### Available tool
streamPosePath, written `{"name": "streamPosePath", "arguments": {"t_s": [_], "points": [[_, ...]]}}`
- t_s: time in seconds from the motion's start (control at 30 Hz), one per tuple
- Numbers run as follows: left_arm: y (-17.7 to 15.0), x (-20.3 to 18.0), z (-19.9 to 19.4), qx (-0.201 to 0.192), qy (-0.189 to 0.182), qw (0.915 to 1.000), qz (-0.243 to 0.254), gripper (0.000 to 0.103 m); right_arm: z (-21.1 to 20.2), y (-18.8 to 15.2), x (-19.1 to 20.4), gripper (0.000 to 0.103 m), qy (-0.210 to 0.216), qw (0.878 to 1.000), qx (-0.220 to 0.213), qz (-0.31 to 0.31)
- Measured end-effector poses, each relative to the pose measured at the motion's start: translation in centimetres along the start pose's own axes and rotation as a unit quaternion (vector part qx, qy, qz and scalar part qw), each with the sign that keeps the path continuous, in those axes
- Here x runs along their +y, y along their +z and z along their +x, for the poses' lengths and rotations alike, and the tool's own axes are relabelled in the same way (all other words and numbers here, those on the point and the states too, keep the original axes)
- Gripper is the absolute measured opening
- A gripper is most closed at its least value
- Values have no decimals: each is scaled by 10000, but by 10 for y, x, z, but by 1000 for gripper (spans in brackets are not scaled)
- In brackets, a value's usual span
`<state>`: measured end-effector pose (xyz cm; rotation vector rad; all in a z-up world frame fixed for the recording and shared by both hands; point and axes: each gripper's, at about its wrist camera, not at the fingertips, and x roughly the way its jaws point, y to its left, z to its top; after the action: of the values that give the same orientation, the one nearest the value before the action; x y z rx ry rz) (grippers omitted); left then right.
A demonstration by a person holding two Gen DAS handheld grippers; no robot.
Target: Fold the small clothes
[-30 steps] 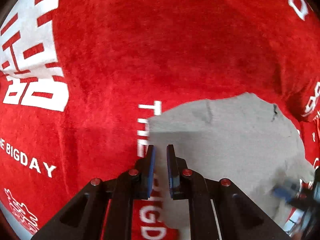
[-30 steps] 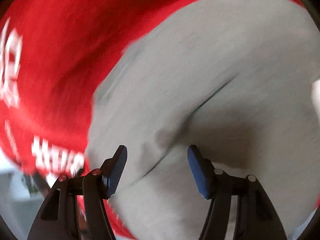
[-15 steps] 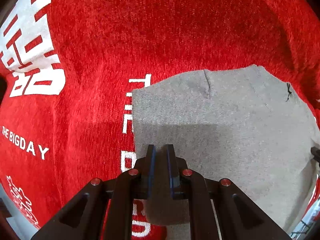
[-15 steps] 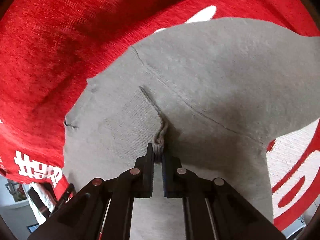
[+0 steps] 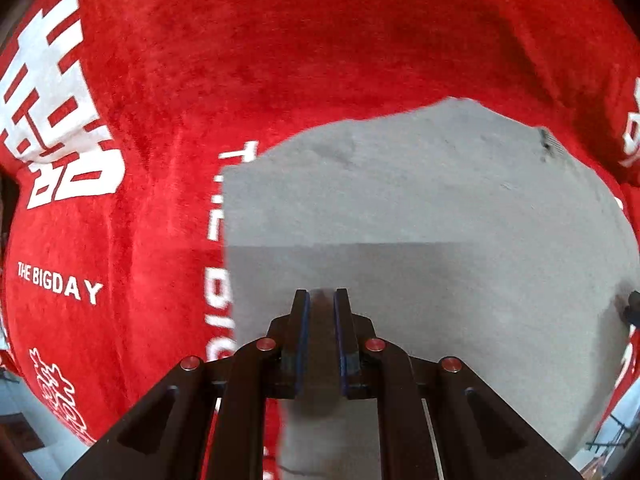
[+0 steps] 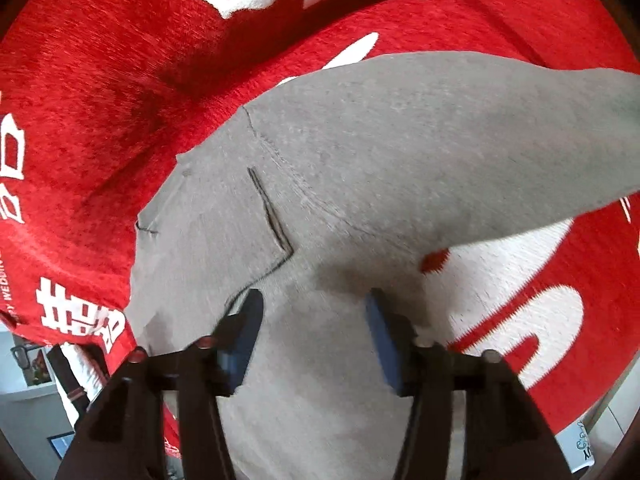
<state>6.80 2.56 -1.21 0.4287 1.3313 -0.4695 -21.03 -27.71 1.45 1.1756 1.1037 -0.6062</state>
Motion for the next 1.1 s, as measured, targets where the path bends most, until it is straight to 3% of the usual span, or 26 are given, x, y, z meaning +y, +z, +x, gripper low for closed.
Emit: {"name": "streamPosePath", "arguments": {"t_s": [0.07, 0.13, 0.17, 0.23, 0.43, 0.63, 0.73, 0.9, 1.1], "points": [[-5, -18, -7, -7, -92, 9999, 58, 15, 0, -2, -3, 59, 64, 10000, 56, 5], [-8, -30, -14, -1, -125, 9999, 108, 70, -1, -3, -7, 60, 117, 9999, 92, 30], [-8, -36, -18, -31, -8, 10000, 83, 102, -2, -4, -10, 61, 148, 9998, 100, 44], [-12, -48, -23, -188, 134, 9996, 166, 102, -2, -3, -15, 63, 231, 9996, 103, 83], [-18, -90, -25, -4, 132, 9992, 387, 102, -18, -1, -46, 73, 483, 9986, -48, 214], [-15, -109, -10, 302, 225, 9992, 164, 102, -42, 6, -114, 73, 484, 9946, -273, 880], [-18, -129, -7, 425, 110, 9985, 320, 102, -60, 10, -161, 73, 509, 9848, -642, 1531], [-23, -164, -7, 439, -22, 9968, 675, 102, -76, 15, -228, 73, 881, 9529, -1186, 2650], [-28, -199, -7, 470, -204, 9950, 852, 102, -73, 33, -258, 73, 1321, 9291, -1404, 3156]]}}
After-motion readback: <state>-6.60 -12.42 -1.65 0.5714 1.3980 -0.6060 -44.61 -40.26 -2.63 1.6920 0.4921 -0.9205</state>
